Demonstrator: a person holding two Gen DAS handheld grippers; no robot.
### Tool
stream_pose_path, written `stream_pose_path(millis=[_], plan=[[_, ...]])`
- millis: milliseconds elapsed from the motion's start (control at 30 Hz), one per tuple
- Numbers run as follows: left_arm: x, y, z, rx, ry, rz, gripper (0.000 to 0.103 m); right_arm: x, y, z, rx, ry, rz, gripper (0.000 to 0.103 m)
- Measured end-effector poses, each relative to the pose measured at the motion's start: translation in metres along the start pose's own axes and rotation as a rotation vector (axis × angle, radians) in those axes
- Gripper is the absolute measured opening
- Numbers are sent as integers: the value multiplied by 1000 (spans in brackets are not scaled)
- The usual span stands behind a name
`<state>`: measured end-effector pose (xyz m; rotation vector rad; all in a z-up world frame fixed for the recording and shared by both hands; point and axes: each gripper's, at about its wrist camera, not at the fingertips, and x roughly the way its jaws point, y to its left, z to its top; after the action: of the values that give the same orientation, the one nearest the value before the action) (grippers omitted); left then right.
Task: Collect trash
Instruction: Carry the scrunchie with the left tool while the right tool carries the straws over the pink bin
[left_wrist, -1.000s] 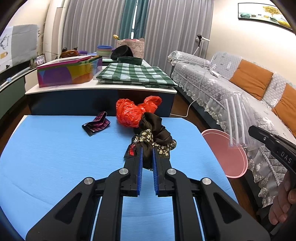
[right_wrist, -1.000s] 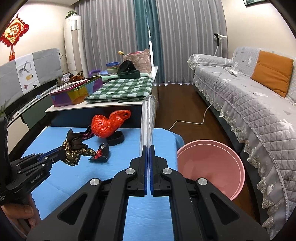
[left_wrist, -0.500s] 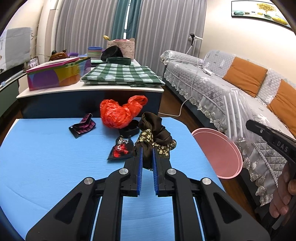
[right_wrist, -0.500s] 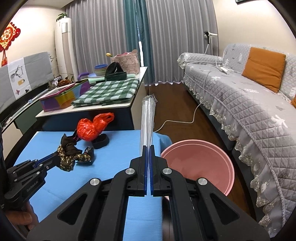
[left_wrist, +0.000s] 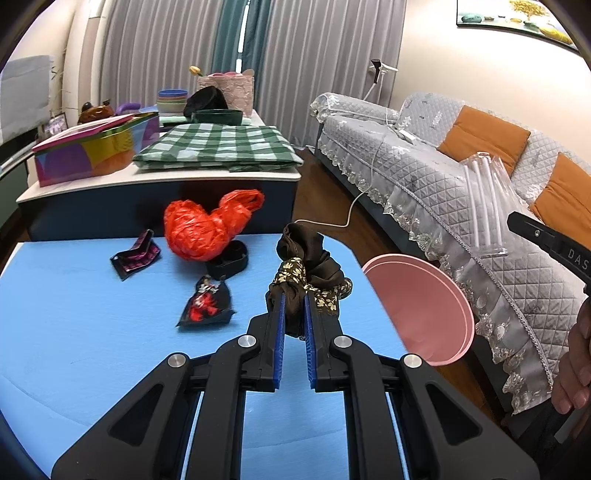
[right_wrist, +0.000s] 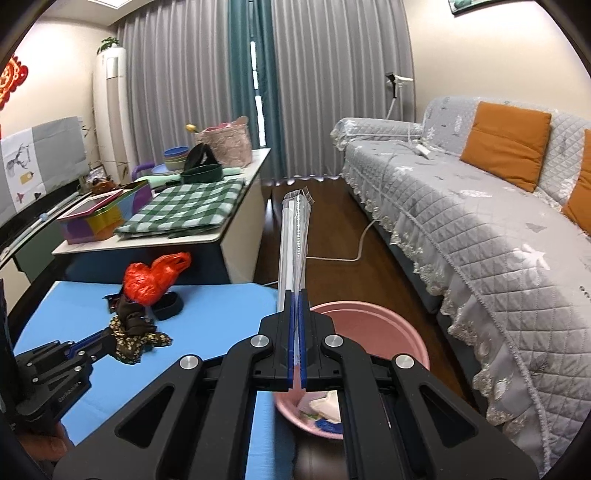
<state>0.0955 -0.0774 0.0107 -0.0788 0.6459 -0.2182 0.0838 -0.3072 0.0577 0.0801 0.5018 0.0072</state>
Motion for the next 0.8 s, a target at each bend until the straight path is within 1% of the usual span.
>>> stream_pose_path(millis=[133, 267, 567, 800], plan=[[7, -14, 4, 8, 5, -12, 10, 2, -16, 6, -7, -5, -39, 2], [17, -32, 10, 21, 11, -30, 10, 6, -38, 12, 20, -3, -67, 2], [41, -67, 19, 45, 30, -70, 10, 16, -70, 18, 62, 8, -129, 2], [59, -92, 22, 73, 48, -97, 10, 26, -89, 17, 110, 23, -142, 2]])
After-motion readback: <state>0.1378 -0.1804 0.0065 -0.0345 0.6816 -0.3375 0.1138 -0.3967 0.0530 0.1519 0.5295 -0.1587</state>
